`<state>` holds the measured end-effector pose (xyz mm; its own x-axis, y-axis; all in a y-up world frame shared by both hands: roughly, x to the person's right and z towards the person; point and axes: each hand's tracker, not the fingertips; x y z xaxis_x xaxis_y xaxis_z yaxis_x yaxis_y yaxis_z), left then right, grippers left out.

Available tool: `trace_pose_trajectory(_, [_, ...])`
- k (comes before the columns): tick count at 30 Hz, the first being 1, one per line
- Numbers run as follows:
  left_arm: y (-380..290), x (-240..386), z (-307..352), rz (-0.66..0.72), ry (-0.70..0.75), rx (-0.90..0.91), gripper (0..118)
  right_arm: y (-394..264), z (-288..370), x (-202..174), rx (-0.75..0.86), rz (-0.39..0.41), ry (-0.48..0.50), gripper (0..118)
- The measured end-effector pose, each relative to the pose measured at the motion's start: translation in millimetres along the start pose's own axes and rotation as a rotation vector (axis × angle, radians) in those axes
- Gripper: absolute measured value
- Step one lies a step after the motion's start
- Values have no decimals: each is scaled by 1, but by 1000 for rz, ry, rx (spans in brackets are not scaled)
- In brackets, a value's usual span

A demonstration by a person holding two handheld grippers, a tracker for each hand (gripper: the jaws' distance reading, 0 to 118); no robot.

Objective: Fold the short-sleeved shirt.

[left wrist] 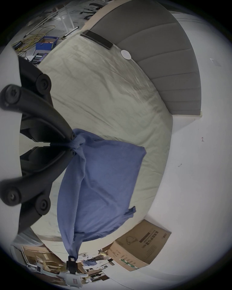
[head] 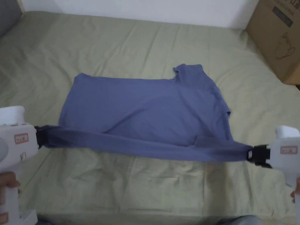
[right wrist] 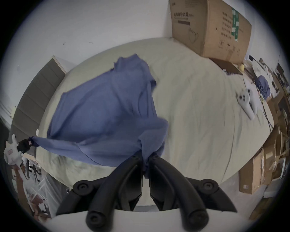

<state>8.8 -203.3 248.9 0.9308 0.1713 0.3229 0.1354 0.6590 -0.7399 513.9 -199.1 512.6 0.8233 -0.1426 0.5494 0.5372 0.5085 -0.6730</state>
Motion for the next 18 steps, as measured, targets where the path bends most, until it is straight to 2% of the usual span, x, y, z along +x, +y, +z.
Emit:
trace_pose_trajectory(2, [17, 4, -9, -13, 11, 11, 2, 25, -3, -3, 29, -38, 16, 7])
trace_pose_trajectory(6, [50, 9, -43, -10, 9, 1, 2, 73, -31, -15, 43, -10, -45, 7])
trace_pose_trajectory(11, [79, 15, -101, 30, 40, -45, 2, 116, -87, -24, 13, -28, -83, 7])
trace_pose_trajectory(16, [90, 24, -156, 14, 90, -124, 3, 141, -141, -25, -49, -56, -118, 7])
trace_pose_trajectory(17, [89, 24, -165, 12, 112, -142, 4, 144, -150, -25, -58, -65, -120, 7])
trace_pose_trajectory(18, [89, 25, -173, 16, 123, -146, 12, 146, -158, -25, -62, -73, -125, 7])
